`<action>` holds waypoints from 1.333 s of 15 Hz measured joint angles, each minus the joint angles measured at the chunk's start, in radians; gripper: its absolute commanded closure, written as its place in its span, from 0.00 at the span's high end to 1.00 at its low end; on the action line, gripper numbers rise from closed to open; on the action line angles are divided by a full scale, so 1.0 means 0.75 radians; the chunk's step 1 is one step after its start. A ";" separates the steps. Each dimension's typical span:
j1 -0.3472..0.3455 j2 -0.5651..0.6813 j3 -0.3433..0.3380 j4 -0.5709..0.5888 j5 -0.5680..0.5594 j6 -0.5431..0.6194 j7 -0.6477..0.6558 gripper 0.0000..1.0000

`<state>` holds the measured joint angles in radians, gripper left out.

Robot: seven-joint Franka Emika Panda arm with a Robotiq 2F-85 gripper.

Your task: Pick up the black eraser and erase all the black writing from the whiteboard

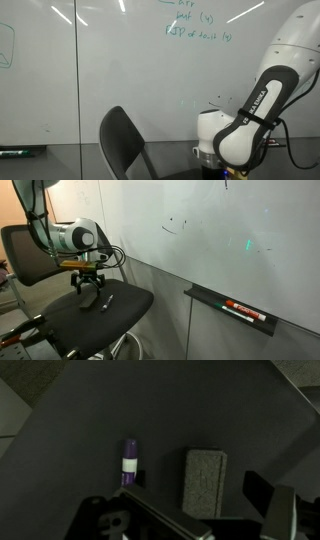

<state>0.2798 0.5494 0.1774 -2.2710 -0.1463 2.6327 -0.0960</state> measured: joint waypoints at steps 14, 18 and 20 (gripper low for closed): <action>0.156 0.235 -0.034 0.142 -0.054 0.152 0.071 0.99; 0.175 0.252 -0.051 0.160 -0.064 0.160 0.072 0.63; 0.182 0.255 -0.061 0.162 -0.075 0.170 0.072 0.46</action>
<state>0.4166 0.7410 0.1313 -2.1494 -0.2025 2.7601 -0.0418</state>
